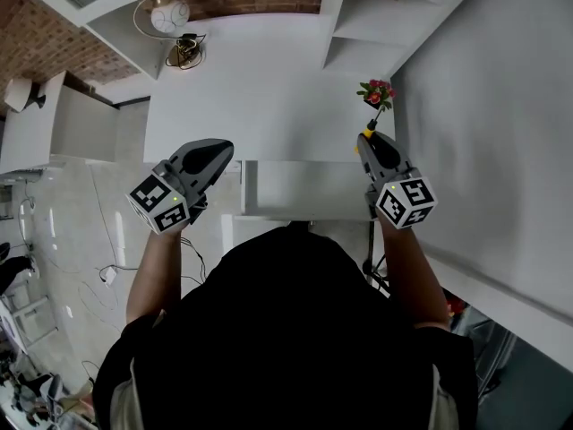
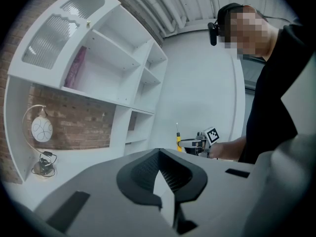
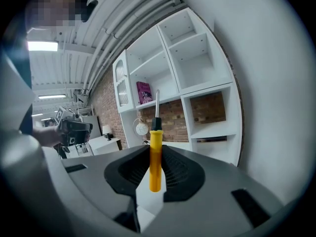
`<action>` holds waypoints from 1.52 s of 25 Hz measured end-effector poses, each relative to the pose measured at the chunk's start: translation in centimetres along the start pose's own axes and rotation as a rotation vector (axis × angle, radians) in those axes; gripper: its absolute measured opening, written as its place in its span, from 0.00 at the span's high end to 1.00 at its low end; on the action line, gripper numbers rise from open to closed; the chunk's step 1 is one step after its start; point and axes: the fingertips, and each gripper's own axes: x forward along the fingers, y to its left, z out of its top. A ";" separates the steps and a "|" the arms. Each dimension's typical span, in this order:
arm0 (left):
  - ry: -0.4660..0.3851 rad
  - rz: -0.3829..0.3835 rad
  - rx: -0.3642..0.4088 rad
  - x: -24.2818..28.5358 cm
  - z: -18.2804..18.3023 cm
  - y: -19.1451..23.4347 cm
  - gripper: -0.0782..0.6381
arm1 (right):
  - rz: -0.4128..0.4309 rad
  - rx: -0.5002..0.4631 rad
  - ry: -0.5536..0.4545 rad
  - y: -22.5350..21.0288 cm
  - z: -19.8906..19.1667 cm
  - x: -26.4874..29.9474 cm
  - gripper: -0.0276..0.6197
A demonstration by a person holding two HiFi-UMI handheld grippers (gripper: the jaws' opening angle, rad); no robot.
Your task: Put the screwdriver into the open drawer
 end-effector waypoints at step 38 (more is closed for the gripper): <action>0.054 0.090 -0.082 1.4 -5.6 3.8 0.87 | 0.209 -0.063 0.386 0.5 -19.4 6.9 0.83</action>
